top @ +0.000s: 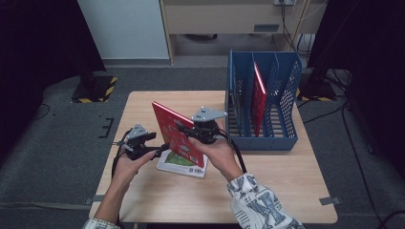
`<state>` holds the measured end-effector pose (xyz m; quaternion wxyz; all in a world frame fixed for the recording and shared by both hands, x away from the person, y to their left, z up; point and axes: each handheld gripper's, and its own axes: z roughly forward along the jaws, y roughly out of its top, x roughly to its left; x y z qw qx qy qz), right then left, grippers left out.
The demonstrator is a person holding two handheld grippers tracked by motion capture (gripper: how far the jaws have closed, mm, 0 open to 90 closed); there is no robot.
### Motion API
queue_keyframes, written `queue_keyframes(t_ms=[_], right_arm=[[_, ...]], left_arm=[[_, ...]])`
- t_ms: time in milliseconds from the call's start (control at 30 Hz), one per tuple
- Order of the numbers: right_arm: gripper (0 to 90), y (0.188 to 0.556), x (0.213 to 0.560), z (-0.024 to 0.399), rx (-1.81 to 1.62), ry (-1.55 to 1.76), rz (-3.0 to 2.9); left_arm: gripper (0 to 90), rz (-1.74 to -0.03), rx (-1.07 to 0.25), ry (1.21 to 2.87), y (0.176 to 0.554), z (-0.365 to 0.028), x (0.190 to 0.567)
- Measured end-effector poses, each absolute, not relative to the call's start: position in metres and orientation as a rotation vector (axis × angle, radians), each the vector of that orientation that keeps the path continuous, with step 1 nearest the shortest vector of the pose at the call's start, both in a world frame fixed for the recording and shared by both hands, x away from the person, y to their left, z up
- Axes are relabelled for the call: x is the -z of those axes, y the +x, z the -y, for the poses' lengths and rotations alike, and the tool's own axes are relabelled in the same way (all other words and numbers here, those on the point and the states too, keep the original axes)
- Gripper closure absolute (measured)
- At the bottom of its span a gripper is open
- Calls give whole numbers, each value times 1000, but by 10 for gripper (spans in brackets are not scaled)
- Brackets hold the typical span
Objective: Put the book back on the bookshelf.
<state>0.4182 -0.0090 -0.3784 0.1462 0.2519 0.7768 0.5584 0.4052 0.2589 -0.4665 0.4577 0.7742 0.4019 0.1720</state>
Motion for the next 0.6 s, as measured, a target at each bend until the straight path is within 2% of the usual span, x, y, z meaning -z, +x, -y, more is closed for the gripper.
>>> queue_keyframes(t_ms=[200, 300, 367, 600], right_arm=[[793, 426, 376, 16, -1628, 793, -2213], [793, 428, 374, 17, -1620, 803, -2201], [793, 429, 372, 18, -1608, 802, -2198], [793, 433, 363, 24, -1596, 809, -2165]], left_arm=[[141, -1101, -404, 1901, 401, -277, 490], [101, -1114, -406, 1988, 404, -279, 502], [98, -1128, -449, 2048, 404, -279, 506], [75, -1154, -457, 2089, 406, -280, 511]])
